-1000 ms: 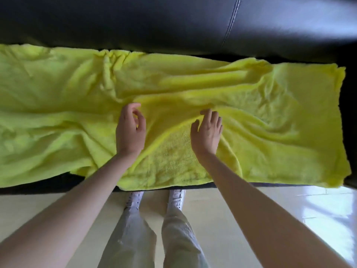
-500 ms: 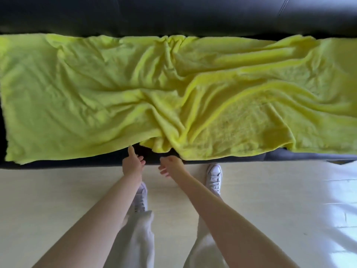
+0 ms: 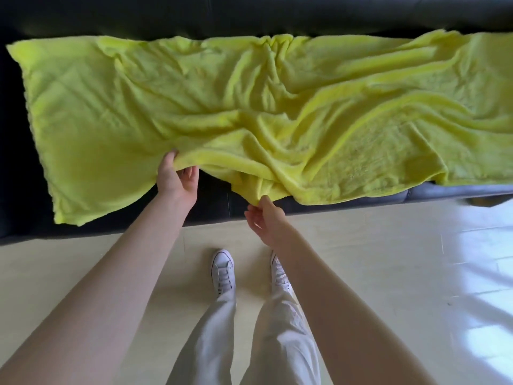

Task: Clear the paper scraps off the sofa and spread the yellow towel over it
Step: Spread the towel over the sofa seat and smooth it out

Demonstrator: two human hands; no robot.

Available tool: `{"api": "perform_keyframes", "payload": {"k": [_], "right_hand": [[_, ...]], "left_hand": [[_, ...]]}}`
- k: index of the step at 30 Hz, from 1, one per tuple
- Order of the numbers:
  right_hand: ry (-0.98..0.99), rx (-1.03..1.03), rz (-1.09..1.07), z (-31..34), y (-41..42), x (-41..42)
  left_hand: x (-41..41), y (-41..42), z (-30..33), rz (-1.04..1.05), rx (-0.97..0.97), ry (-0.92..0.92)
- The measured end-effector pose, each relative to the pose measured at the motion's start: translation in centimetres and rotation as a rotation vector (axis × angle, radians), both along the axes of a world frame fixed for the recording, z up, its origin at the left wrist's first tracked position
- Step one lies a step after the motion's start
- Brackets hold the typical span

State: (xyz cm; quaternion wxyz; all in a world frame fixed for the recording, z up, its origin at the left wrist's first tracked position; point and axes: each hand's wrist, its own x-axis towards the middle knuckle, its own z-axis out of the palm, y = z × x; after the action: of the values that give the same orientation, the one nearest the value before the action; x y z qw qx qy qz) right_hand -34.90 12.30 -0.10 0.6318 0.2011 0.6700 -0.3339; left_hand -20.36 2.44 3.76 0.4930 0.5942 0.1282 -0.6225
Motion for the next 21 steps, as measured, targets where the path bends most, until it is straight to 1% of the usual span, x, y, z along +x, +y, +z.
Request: {"api": "perform_keyframes", "payload": {"k": [2,3,5,7,8,10,12,15,16,18,19,21], "right_hand": [[-0.055,-0.041,-0.122,0.9,0.1,0.1],[-0.042,-0.053,-0.192,1.2,0.1,0.0],[0.075,-0.050,-0.293,1.3,0.2,-0.6],[0.203,-0.031,-0.346,1.4,0.5,-1.3],[0.229,-0.044,-0.384,1.4,0.6,-1.5],[0.176,-0.115,-0.494,1.6,0.8,-1.6],[0.133,-0.141,-0.535,1.6,0.9,-1.5],[0.199,-0.032,-0.432,1.3,0.9,-1.0],[0.225,0.005,-0.372,1.2,1.1,-0.8],[0.279,0.083,-0.175,0.9,1.6,-0.5],[0.304,0.121,-0.061,0.6,2.0,-0.4],[0.343,0.158,0.142,0.0,2.7,-0.2]], "left_hand": [[0.5,-0.9,1.5,-0.031,-0.060,-0.014],[0.8,-1.2,1.9,-0.052,-0.067,-0.047],[1.6,-1.8,2.2,-0.082,-0.037,-0.143],[2.5,-2.1,1.9,-0.085,0.003,-0.219],[3.0,-2.2,1.7,-0.091,0.018,-0.244],[4.1,-2.1,1.2,-0.123,0.067,-0.311],[4.9,-1.6,0.7,-0.169,0.114,-0.403],[5.8,-0.4,0.1,-0.229,0.167,-0.471],[6.3,0.0,0.0,-0.252,0.201,-0.476],[7.1,1.0,-0.6,-0.317,0.326,-0.470],[7.5,1.5,-1.0,-0.341,0.385,-0.424],[8.4,2.6,-1.7,-0.331,0.417,-0.243]]}}
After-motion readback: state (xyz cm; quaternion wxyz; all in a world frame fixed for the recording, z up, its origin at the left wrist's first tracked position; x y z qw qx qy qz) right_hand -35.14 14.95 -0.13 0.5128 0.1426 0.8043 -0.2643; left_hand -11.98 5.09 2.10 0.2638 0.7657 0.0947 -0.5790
